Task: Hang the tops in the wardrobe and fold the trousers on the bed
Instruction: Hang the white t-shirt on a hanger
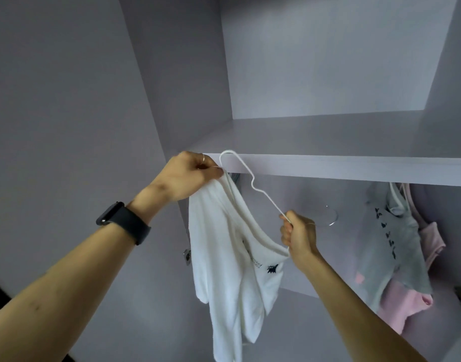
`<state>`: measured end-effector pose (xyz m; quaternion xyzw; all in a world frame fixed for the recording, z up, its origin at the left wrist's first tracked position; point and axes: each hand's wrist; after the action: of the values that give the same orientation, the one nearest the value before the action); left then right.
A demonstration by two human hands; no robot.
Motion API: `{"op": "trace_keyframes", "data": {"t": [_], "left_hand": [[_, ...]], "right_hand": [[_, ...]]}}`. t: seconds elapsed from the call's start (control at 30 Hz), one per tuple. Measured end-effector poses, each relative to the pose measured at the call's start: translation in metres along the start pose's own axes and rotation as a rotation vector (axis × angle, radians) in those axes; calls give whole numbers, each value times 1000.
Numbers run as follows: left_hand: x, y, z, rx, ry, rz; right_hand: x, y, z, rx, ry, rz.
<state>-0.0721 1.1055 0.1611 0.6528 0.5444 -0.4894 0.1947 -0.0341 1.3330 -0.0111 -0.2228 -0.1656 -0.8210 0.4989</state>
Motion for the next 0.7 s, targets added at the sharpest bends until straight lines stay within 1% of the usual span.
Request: {"op": "trace_keyframes", "data": {"t": [0.1, 0.17, 0.23, 0.3, 0.37, 0.47, 0.5, 0.53, 0.6, 0.63, 0.7], "left_hand": [[-13, -1, 18, -74, 54, -92], [-10, 0, 30, -83, -55, -116], [4, 4, 40, -77, -225, -111], [19, 8, 44, -77, -316, -78], [27, 7, 47, -76, -309, -74], [34, 0, 48, -80, -210, -72], [36, -1, 46, -80, -203, -68], [40, -2, 45, -81, -206, -56], [49, -2, 40, -95, -170, -27], [53, -2, 39, -103, -104, -30], [60, -4, 43, -114, 15, -37]], "right_hand": [[-8, -3, 3, -75, 297, 75], [-8, -2, 12, -170, 505, 156], [-2, -5, 27, -252, 594, 200], [14, -7, 51, -304, 643, 226], [31, -11, 72, -325, 802, 306], [54, -13, 94, -261, 1242, 469], [62, -13, 101, -269, 1306, 490], [70, -15, 108, -312, 1302, 474], [84, -21, 121, -415, 1215, 382], [90, -22, 126, -455, 1208, 358], [95, -26, 128, -483, 1252, 369]]}}
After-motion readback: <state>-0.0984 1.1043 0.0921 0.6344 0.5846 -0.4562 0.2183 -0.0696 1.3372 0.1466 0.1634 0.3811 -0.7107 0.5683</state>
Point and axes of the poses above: each hand's wrist, its own y-axis away from the middle knuckle, its own x-axis out of the palm, z = x × y, and after that the axes turned 11 degrees about -y, right-handed
